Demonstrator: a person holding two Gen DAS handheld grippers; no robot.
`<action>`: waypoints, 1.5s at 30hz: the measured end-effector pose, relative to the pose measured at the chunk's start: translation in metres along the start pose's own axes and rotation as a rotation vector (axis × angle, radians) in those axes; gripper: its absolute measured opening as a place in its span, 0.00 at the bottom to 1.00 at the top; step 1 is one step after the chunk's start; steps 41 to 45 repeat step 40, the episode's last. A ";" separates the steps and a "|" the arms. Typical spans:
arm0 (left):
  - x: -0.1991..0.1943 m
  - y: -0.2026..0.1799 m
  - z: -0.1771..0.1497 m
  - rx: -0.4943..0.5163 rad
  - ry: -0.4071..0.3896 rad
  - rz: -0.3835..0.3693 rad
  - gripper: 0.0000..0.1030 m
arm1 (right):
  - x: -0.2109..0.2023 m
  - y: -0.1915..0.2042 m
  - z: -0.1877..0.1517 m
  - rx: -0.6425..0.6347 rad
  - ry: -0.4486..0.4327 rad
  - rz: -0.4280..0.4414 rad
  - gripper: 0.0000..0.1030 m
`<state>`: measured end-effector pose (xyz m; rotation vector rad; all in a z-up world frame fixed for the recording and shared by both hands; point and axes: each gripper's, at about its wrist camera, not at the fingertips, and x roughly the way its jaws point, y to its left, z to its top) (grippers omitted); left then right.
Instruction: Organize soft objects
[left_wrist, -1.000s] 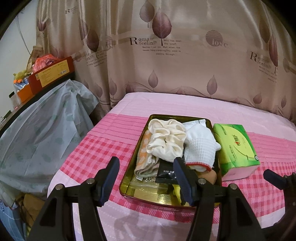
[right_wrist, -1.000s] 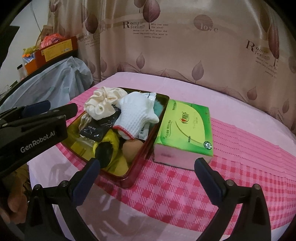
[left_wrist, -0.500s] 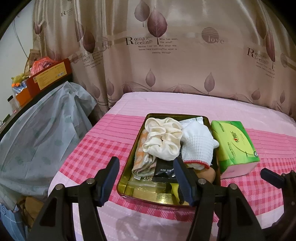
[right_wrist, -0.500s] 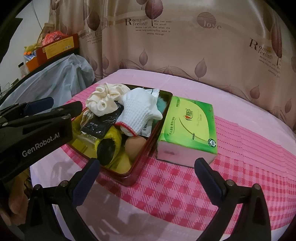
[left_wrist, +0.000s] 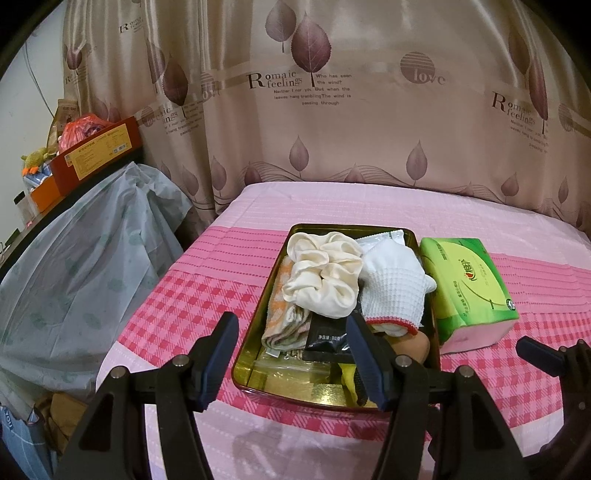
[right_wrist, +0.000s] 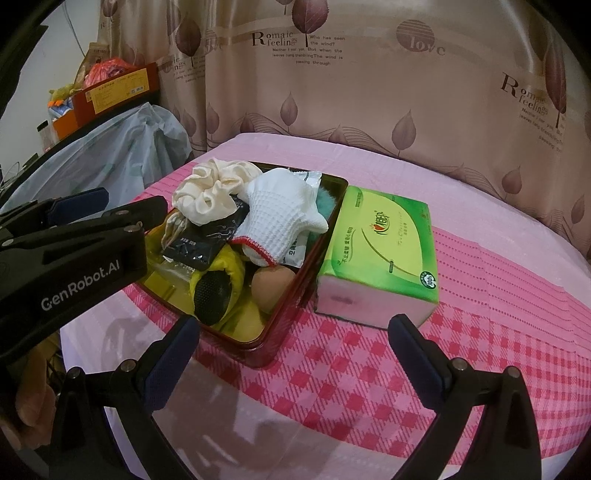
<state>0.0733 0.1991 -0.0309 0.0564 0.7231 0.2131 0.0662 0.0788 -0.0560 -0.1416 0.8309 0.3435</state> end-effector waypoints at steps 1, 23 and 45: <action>0.000 0.000 0.000 -0.001 -0.001 -0.002 0.60 | 0.000 0.000 0.000 0.001 0.001 0.001 0.98; -0.001 0.000 0.000 0.006 0.000 -0.007 0.60 | 0.003 0.002 -0.005 0.003 0.009 0.005 0.98; 0.000 0.001 0.000 0.013 0.002 -0.021 0.60 | 0.003 0.002 -0.004 0.002 0.010 0.005 0.98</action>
